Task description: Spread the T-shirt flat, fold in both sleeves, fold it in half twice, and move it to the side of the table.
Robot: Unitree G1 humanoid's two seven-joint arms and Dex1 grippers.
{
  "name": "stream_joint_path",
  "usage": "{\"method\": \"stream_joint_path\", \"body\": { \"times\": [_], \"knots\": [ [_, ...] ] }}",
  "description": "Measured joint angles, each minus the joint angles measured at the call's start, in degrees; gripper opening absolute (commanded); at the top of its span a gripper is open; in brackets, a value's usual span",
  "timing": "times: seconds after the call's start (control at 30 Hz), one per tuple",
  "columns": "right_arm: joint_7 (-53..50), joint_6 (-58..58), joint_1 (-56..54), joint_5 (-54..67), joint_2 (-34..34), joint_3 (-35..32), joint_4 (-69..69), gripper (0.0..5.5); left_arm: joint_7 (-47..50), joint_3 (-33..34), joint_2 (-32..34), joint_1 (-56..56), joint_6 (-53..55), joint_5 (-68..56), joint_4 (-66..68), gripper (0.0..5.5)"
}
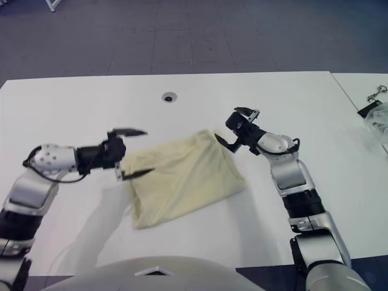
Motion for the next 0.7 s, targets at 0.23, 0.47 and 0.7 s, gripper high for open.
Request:
{"method": "stream_joint_path", "body": {
  "times": [0.23, 0.47, 0.7],
  "knots": [
    [0.07, -6.54, -4.86, -4.12, 2.54, 3.60, 7.69, 5.40, 3.11, -3.49, 0.97, 7.47, -0.33, 6.57, -3.52, 5.38],
    [-1.26, -13.65, -11.10, -13.04, 1.72, 8.89, 21.52, 5.40, 5.29, -8.04, 2.41, 5.47, -12.24, 15.84, 1.28, 5.38],
    [2.70, -11.78, -7.43, -13.43, -3.58, 7.93, 15.09, 5.40, 3.44, -10.96, 3.89, -8.95, -23.35, 20.86, 16.04, 5.38]
  ]
}}
